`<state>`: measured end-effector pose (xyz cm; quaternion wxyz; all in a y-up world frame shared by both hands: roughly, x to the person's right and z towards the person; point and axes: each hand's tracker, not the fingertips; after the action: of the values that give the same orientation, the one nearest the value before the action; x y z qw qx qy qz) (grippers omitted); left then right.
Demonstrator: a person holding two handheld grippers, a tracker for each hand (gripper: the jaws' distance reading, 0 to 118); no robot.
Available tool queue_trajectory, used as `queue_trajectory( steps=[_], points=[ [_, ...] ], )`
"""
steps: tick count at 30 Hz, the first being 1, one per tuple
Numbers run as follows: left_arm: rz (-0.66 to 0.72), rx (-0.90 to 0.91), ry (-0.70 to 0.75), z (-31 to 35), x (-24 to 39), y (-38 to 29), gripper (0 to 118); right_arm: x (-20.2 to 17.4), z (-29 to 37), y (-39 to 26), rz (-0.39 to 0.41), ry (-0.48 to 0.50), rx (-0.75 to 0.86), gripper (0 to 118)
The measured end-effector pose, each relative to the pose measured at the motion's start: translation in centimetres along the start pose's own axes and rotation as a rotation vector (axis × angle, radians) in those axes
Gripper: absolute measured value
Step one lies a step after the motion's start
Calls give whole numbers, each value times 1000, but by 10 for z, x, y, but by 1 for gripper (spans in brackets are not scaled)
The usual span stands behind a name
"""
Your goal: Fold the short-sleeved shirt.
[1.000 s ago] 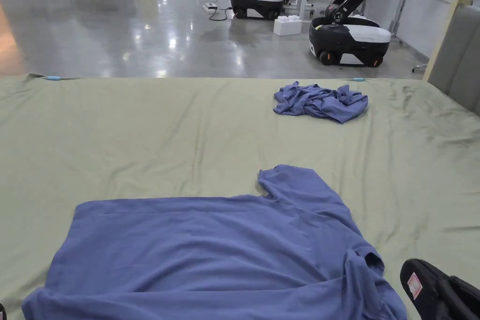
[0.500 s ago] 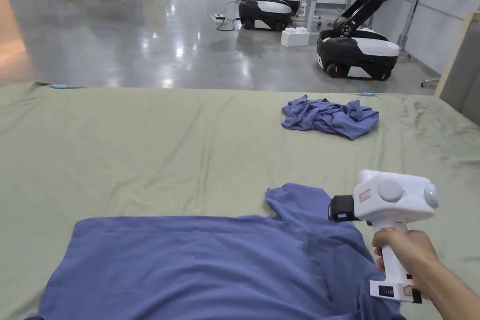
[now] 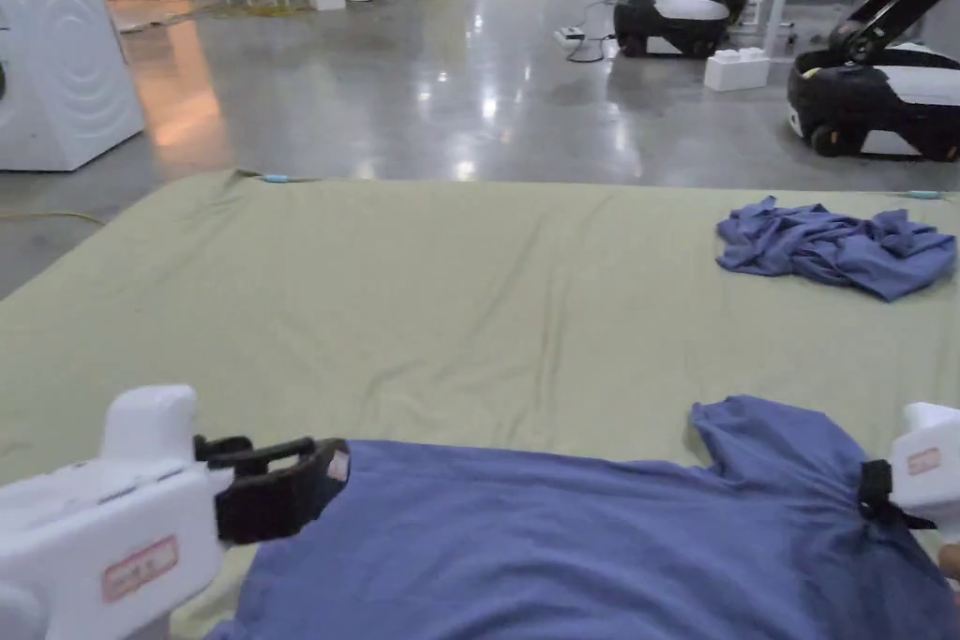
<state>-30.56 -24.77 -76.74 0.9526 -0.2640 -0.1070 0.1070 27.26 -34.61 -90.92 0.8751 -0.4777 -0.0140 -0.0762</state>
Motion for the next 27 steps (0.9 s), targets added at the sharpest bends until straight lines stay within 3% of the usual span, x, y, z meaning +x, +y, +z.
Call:
queue_trajectory(
  steps=[2,6,8,12,13,14,15,16,17,18,19,23,27],
  points=[
    [58,-98,117,-66,-32,31,91,-7,9,-4,69,5,25,5],
    [84,-400,271,-177,-79,35,91,-13,18,-8,70,5,66,3],
    [65,-499,270,-203,-82,24,91,-13,15,-6,78,2,63,3],
    [139,-495,197,-217,-76,9,89,-19,17,-8,108,-26,92,3],
    [150,-513,181,-217,-77,4,84,-18,17,-7,97,-14,87,3],
    [169,-560,196,-221,-76,-1,69,-16,16,-5,85,20,78,3],
    [172,-594,226,-225,-75,-6,40,-18,16,-5,83,3,81,3],
    [112,-558,266,-221,-72,-6,40,-19,13,-4,83,5,76,3],
    [65,-526,278,-217,-69,-4,25,-20,14,-4,87,7,74,3],
    [117,-517,181,-216,-72,-1,2,-22,17,-6,94,4,85,3],
    [152,-503,206,-211,-68,-1,2,-23,20,-7,103,7,90,3],
    [0,-441,194,-185,-54,8,2,-21,38,-11,89,50,111,3],
    [46,-334,111,-130,-47,14,2,-17,76,-19,107,109,184,3]
  ],
)
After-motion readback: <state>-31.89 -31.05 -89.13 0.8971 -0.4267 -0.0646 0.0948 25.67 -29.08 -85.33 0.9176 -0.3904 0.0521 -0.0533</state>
